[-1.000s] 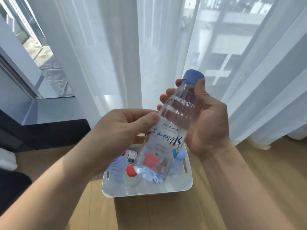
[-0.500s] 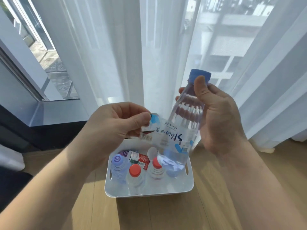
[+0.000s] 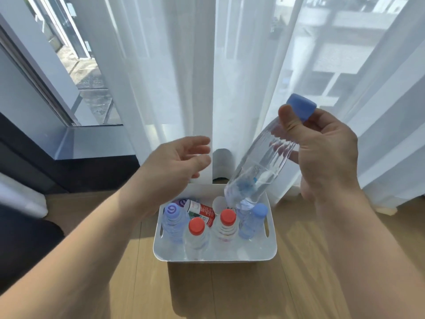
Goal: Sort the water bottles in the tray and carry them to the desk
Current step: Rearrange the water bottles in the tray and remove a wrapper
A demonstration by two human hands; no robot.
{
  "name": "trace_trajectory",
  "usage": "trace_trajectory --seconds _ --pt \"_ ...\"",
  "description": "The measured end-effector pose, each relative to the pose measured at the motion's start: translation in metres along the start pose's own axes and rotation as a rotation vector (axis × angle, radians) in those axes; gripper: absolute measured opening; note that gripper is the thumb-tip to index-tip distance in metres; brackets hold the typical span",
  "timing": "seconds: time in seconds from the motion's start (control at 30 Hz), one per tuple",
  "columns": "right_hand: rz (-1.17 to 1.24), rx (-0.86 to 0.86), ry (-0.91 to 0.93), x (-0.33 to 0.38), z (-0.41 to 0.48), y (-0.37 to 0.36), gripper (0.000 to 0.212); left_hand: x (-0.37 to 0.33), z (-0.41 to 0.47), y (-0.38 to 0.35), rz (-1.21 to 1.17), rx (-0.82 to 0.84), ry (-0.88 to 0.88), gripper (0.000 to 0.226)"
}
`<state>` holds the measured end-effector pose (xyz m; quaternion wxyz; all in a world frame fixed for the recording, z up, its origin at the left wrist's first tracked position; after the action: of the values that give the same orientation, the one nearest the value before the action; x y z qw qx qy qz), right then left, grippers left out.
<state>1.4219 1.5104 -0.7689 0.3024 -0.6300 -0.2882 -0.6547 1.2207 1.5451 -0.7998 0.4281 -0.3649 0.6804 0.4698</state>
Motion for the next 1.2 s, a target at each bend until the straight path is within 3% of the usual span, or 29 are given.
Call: trace_trajectory --seconds 0.13,0.33,0.47,0.6,0.73,0.93,1.0,1.13,1.2 --pt "0.076 0.008 -0.052 0.000 -0.001 -0.006 0.015 -0.007 -0.005 -0.016 -0.011 0.123 -0.057 0.024" --pt "-0.009 -0.053 -0.043 -0.002 0.001 -0.006 0.028 -0.013 -0.007 -0.013 0.095 0.089 -0.157 0.030" --pt "-0.036 -0.051 -0.044 -0.003 0.003 -0.008 0.029 -0.011 -0.003 -0.013 0.213 0.038 -0.194 0.008" --pt "-0.034 -0.051 -0.070 -0.005 0.004 -0.008 0.032 -0.012 -0.002 -0.011 0.219 -0.001 -0.213 0.027" --pt "-0.013 -0.033 -0.078 -0.008 0.004 -0.010 0.029 -0.013 -0.001 -0.018 0.243 0.010 -0.258 0.010" --pt "-0.130 -0.101 0.018 -0.004 0.008 -0.004 0.040 -0.003 0.003 -0.013 0.249 0.286 -0.098 0.003" --pt "-0.251 -0.103 0.105 0.001 0.009 0.000 0.039 0.017 0.015 0.002 0.359 0.170 -0.067 0.008" --pt "-0.432 -0.060 0.158 0.004 0.009 0.007 0.041 0.069 0.033 0.019 0.824 -0.062 -0.009 0.026" --pt "-0.497 -0.043 0.162 0.002 0.009 0.010 0.041 0.086 0.037 0.021 0.846 -0.120 0.019 0.033"
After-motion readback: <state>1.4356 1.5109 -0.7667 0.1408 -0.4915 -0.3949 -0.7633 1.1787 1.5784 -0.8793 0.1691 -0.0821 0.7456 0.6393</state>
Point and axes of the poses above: each hand's wrist, its own z-axis towards the middle knuckle, its own y-axis out of the back of the hand, x = y × z, the point moved 6 cm from there along z, towards the middle knuckle, and after that the axes turned 3 degrees about -x, right-handed, at the moved point
